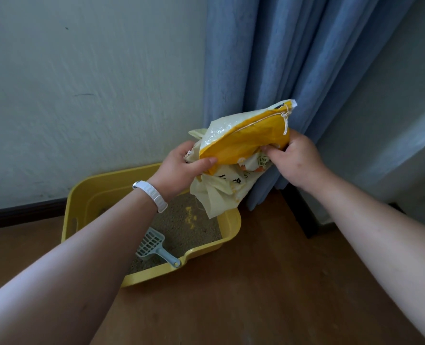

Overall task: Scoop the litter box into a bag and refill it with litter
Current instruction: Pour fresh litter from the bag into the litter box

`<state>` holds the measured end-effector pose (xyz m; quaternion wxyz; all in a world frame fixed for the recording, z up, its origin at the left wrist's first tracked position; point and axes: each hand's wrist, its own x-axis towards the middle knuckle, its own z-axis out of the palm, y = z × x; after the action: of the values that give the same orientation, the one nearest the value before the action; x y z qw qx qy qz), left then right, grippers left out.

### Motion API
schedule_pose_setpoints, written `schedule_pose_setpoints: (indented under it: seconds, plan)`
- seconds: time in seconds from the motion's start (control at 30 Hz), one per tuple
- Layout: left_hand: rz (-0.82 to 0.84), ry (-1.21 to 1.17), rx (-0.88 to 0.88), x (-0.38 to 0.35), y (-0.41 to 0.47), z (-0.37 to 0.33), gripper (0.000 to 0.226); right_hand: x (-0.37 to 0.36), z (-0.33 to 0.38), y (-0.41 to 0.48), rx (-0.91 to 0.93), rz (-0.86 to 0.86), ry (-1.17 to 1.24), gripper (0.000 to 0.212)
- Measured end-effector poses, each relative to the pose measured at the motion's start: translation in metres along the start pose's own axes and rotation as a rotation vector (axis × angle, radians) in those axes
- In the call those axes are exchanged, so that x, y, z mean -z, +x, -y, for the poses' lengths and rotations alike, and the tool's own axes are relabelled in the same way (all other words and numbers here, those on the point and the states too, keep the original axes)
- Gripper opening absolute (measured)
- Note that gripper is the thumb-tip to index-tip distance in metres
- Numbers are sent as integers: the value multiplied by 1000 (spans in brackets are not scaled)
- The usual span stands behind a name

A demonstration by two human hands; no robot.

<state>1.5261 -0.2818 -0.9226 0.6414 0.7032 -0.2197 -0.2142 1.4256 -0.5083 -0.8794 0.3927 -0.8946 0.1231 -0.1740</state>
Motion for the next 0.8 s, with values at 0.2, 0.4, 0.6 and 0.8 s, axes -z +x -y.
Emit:
schedule_pose_setpoints:
  seconds: [0.2, 0.4, 0.6, 0.8]
  plan:
    - [-19, -29, -10, 0, -4, -1, 26, 2, 6, 1, 31, -16, -10, 4]
    - [-25, -1, -17, -4, -6, -4, 24, 7, 14, -2, 85, 2, -15, 19]
    - [-31, 24, -23, -6, -3, -3, 22, 4, 11, 1, 104, -9, -13, 13]
    - [-36, 27, -39, -4, 3, 3, 26, 1, 10, 7, 163, -21, -14, 15]
